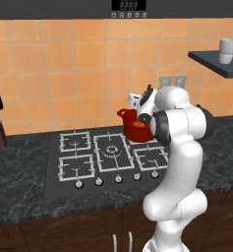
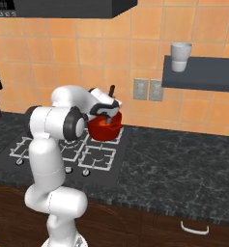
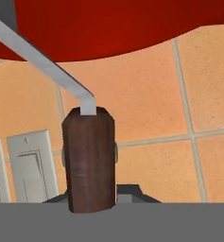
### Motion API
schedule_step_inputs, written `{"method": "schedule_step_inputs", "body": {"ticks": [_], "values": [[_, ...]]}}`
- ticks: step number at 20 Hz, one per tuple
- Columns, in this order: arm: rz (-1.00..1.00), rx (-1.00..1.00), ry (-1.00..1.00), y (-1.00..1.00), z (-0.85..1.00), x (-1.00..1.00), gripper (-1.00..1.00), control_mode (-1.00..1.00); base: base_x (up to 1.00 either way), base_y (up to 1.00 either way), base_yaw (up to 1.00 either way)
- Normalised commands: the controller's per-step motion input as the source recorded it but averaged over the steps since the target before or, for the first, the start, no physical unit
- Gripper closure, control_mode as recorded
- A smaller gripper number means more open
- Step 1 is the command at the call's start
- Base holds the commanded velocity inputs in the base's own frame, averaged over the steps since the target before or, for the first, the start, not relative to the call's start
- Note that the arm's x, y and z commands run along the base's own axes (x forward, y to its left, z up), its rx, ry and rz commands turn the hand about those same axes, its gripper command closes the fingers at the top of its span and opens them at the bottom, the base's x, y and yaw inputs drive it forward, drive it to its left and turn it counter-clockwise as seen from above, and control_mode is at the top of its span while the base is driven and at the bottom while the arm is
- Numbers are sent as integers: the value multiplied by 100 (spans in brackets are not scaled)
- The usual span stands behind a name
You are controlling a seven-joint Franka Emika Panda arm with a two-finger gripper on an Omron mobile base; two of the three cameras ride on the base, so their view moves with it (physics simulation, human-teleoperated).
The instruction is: Put the squash and tomato in the pot. Retrieve the spatula and lightly stir the vegetables in the pot.
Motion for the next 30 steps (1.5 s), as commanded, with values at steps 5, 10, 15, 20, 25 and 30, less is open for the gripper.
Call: {"method": "schedule_step_inputs", "body": {"ticks": [5, 10, 15, 20, 25, 30], "values": [[11, -3, -11, -4, -28, 6, 100, -100, 0, 0, 0], [13, -3, -15, 0, -35, 1, 100, -100, 0, 0, 0], [8, 0, 0, 0, -7, -1, 100, -100, 0, 0, 0], [7, 10, 0, 24, 2, 0, 100, -100, 0, 0, 0], [7, 14, 9, 31, 8, -22, 100, -100, 0, 0, 0], [2, 10, 16, 2, 34, -46, 100, -100, 0, 0, 0]]}}
